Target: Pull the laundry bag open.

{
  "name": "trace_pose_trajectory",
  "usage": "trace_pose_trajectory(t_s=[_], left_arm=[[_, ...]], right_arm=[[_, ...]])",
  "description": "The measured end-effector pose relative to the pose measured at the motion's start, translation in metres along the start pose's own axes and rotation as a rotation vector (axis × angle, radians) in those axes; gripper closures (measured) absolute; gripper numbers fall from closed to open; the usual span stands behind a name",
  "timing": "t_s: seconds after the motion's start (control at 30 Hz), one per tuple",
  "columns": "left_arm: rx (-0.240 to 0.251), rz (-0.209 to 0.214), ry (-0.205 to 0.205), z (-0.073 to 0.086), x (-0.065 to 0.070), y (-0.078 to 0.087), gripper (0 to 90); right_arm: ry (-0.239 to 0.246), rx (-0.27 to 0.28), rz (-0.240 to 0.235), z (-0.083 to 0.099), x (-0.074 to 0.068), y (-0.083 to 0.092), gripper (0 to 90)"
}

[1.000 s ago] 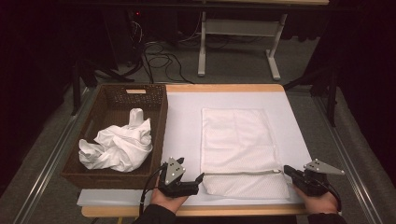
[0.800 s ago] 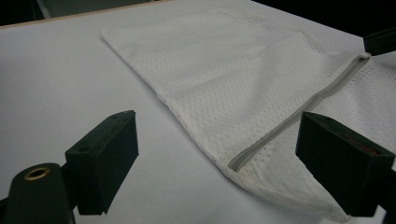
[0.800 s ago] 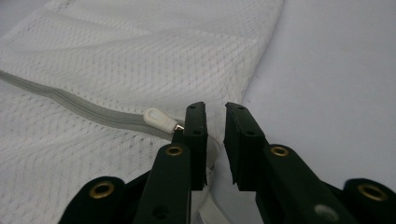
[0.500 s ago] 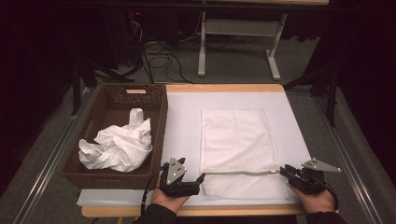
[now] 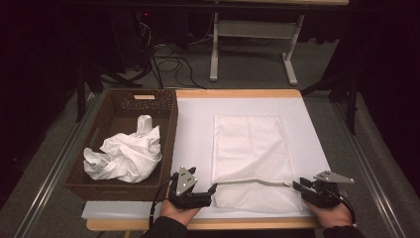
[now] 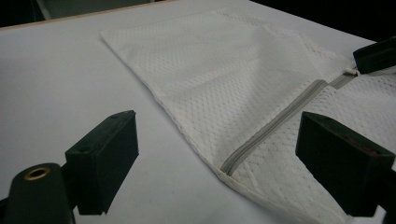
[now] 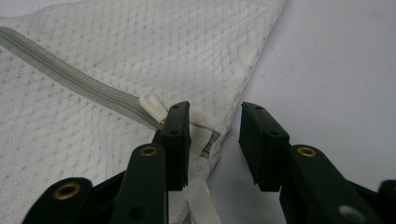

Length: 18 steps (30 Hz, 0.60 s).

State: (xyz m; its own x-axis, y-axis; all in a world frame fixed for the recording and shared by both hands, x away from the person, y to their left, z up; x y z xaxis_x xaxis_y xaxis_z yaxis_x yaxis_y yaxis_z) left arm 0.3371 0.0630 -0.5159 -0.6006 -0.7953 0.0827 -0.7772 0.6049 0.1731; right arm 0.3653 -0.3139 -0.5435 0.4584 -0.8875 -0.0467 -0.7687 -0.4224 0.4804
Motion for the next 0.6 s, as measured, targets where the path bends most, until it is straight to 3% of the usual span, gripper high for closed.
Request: trace_pose_trajectory(t_s=[0.2, 0.27, 0.43, 0.6], left_arm=[[0.005, 0.001, 0.002, -0.001, 0.001, 0.001, 13.8], [0.002, 0.001, 0.003, 0.000, 0.001, 0.000, 13.8], [0.000, 0.005, 0.000, -0.001, 0.002, -0.001, 14.1], [0.003, 0.003, 0.006, -0.001, 0.002, 0.000, 14.5]], right_arm=[[0.017, -0.011, 0.009, 0.001, -0.004, 0.001, 64.6], [0.013, -0.013, 0.007, 0.002, -0.004, 0.000, 67.5], [0.020, -0.013, -0.020, 0.002, -0.009, 0.000, 84.3], [0.038, -0.013, -0.029, 0.001, -0.012, 0.001, 87.0]])
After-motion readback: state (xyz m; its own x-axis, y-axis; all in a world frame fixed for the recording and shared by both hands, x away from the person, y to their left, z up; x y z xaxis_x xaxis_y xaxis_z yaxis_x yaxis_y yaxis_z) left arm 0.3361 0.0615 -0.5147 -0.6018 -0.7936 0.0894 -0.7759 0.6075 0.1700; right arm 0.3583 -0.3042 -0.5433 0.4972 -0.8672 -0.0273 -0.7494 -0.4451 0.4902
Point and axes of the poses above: each handheld gripper's, and its own axes: y roughly backward along the jaws, z roughly out of its underside, x roughly to its right, the point moved 5 cm from there along -y, roughly forward along the jaws, and after that the axes turned 15 degrees about x, right-handed, at the moved point
